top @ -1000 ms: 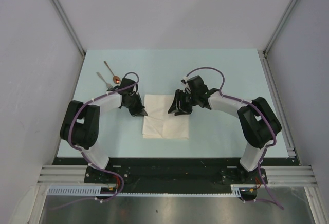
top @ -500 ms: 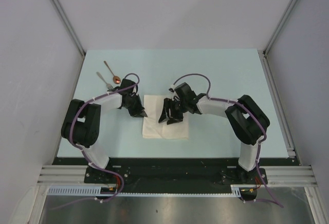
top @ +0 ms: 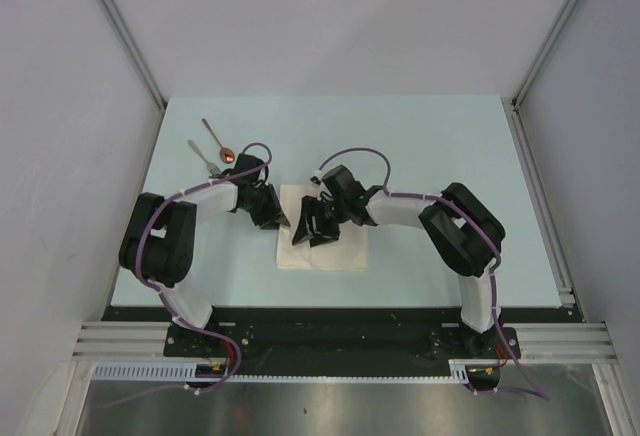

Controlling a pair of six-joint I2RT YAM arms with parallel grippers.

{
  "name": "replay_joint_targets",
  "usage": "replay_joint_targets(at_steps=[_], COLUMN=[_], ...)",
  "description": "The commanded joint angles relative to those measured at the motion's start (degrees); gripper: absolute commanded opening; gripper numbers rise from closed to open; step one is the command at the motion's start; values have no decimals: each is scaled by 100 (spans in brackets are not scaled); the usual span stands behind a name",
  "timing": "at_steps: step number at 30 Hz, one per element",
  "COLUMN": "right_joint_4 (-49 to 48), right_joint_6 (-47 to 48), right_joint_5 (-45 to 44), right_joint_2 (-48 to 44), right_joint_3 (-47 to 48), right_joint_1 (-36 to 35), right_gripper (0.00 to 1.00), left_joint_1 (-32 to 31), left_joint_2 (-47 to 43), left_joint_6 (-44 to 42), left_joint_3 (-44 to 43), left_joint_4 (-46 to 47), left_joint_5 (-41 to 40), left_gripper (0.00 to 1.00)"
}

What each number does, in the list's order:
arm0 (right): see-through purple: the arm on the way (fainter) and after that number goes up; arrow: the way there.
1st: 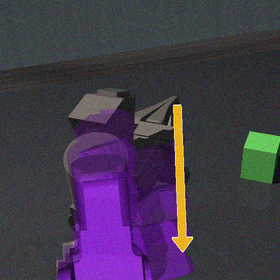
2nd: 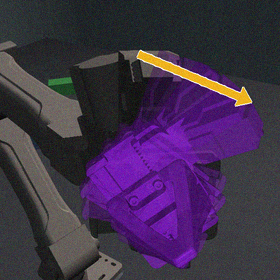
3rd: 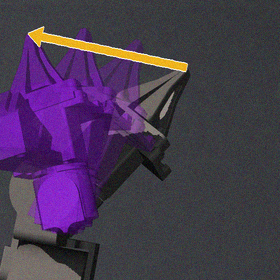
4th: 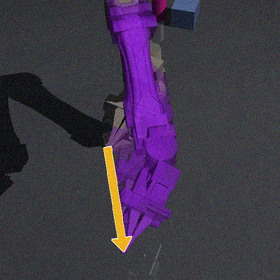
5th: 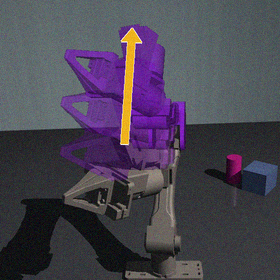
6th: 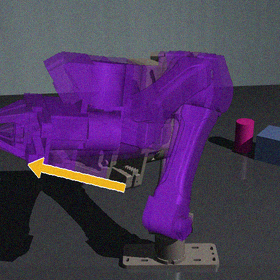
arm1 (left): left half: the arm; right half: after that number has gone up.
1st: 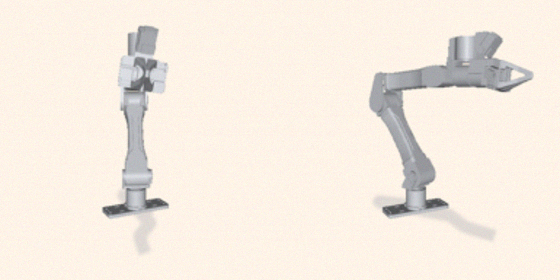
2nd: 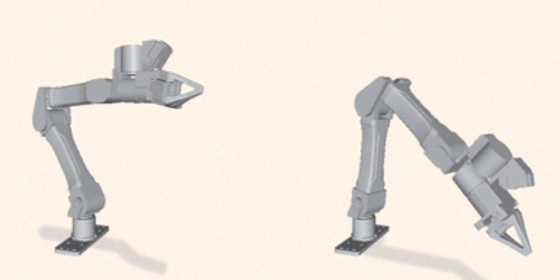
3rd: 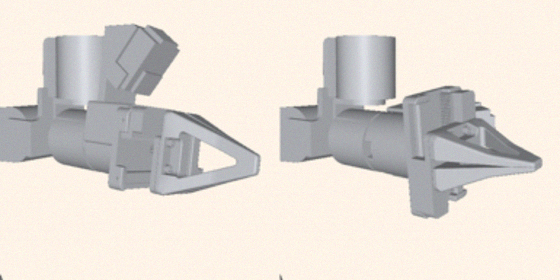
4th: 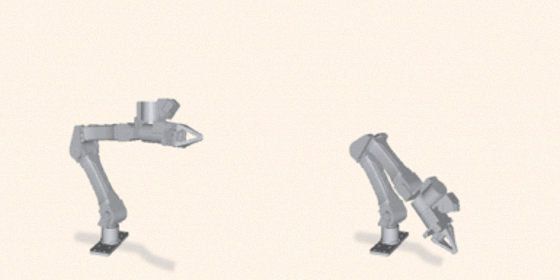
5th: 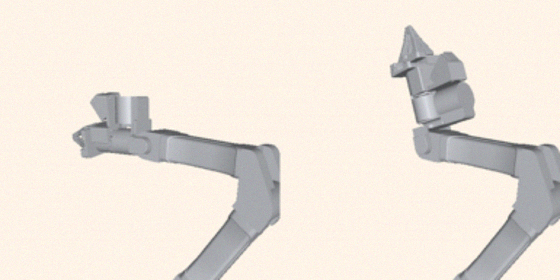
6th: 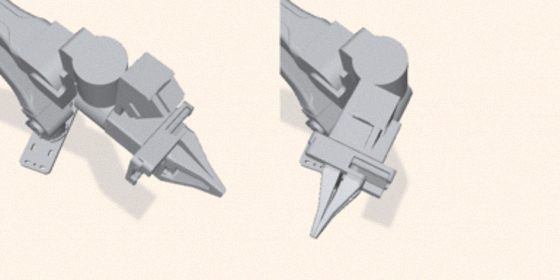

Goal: Fold the napkin into a case and place the utensils inside
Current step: Smooth out the square-folded napkin at the center of the board.

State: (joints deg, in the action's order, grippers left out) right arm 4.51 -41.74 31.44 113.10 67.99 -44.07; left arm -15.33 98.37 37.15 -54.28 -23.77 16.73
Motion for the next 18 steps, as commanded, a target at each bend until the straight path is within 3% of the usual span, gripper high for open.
replay_joint_targets(at_steps=[1,2,3,5,7,11,13,15,18], right_joint_4=[-196,-214,-292,-259,-127,-842,-481,460,577], right_joint_6=[-89,-115,-115,-63,68,-185,66,402,395], right_joint_5=[301,432,520,582,574,547,819,251,54], right_joint_2=[37,46,46,-59,-173,-666,-553,-823,-1622], right_joint_3=[574,593,619,611,593,137,407,374,-335], right_joint_1=[-451,-496,-549,-532,-445,-111,-67,117,547], right_gripper=[60,60,61,62,63,68,63,64,59], left_joint_1=[92,127,205,398,504,549,540,505,102], left_joint_2=[-299,-405,-545,-1125,-1529,-2067,-2102,-2015,-1682], left_joint_6=[-129,-163,-181,-304,-444,-647,-656,-656,-656], left_joint_3=[-64,-100,-135,-188,-214,-320,-303,-224,-145], left_joint_4=[-371,-513,-645,-910,-1041,-1138,-964,-666,-533], left_joint_5=[-450,-538,-679,-943,-1240,-1190,-989,-226,392], left_gripper=[40,47,63,75,77,75,70,61,42])
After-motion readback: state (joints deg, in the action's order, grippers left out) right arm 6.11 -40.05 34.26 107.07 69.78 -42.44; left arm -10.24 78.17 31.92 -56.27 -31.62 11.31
